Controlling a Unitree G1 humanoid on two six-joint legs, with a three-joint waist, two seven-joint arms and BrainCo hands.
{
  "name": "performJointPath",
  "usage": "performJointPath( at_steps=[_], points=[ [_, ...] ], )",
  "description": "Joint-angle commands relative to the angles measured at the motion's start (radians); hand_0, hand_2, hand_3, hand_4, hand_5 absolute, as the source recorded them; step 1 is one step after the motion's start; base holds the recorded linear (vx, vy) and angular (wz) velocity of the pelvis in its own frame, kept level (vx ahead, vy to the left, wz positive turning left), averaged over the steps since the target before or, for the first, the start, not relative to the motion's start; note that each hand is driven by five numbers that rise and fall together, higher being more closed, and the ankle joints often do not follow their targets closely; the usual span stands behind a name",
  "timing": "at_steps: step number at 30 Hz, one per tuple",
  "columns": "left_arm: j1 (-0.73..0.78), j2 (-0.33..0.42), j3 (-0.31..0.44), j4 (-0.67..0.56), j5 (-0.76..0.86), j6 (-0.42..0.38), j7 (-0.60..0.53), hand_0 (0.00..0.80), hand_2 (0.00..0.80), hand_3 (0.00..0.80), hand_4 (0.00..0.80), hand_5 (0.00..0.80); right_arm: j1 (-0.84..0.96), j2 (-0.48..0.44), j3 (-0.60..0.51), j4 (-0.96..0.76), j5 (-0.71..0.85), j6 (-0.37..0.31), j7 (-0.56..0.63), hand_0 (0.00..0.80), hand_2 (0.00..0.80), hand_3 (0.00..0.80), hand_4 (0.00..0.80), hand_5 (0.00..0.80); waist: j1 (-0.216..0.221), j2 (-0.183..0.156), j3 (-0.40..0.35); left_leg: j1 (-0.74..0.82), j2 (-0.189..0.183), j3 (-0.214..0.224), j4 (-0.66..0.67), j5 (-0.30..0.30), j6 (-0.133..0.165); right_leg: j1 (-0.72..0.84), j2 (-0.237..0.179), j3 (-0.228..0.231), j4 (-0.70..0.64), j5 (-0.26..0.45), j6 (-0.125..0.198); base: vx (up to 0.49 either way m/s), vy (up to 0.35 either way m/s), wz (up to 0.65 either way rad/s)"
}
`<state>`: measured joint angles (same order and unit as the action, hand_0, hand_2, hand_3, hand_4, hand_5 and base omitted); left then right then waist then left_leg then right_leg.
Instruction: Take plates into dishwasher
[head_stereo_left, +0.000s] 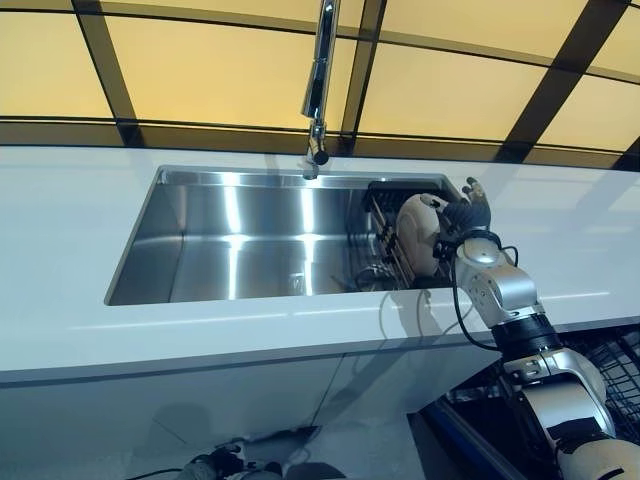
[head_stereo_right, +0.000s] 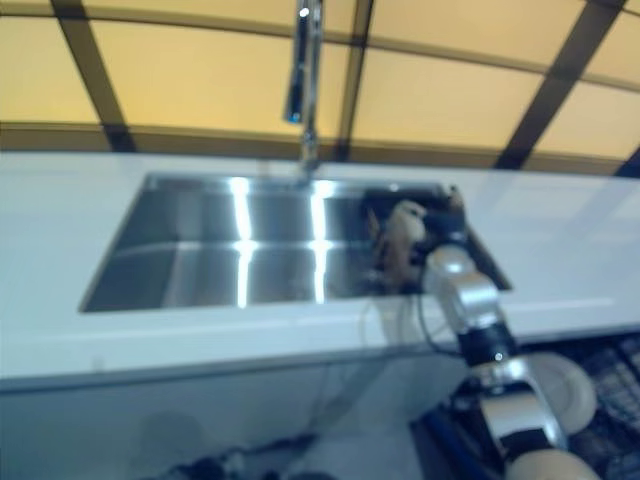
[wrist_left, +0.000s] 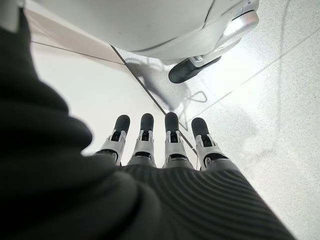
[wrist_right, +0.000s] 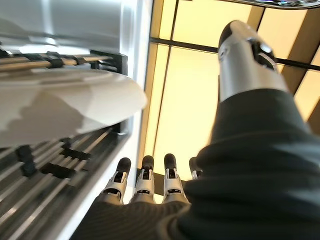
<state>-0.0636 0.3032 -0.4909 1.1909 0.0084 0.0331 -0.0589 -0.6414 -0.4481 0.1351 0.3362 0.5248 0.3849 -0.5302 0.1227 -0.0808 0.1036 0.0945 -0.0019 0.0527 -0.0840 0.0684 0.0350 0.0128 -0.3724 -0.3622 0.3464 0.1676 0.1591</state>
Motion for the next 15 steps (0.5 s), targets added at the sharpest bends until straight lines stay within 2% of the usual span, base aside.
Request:
performJointPath(
  at_steps=[1, 15],
  points=[
    [-0.015, -0.007, -0.009, 0.010, 0.021, -0.003, -0.013, 0.000, 0.000, 0.000, 0.000, 0.000, -0.119, -0.091, -0.075, 0.033, 0.019, -0.021, 0.010, 0.000, 0.000, 0.000, 0.000, 0.000, 0.011, 0.010, -0.014, 0.027, -0.037, 0.045, 0.001, -0.111, 0.050, -0.059, 0.016, 0.037, 0.054, 0.045, 0.012, 0.000, 0.000, 0.00],
    [-0.009, 0.001, -0.012, -0.003, 0.016, 0.000, -0.016, 0.000, 0.000, 0.000, 0.000, 0.000, -0.126, -0.128, -0.072, 0.092, 0.030, 0.019, 0.044, 0.000, 0.000, 0.000, 0.000, 0.000, 0.010, 0.011, -0.012, 0.027, -0.036, 0.049, 0.002, -0.112, 0.051, -0.070, 0.018, 0.045, 0.068, 0.043, 0.011, 0.000, 0.000, 0.00]
  ],
)
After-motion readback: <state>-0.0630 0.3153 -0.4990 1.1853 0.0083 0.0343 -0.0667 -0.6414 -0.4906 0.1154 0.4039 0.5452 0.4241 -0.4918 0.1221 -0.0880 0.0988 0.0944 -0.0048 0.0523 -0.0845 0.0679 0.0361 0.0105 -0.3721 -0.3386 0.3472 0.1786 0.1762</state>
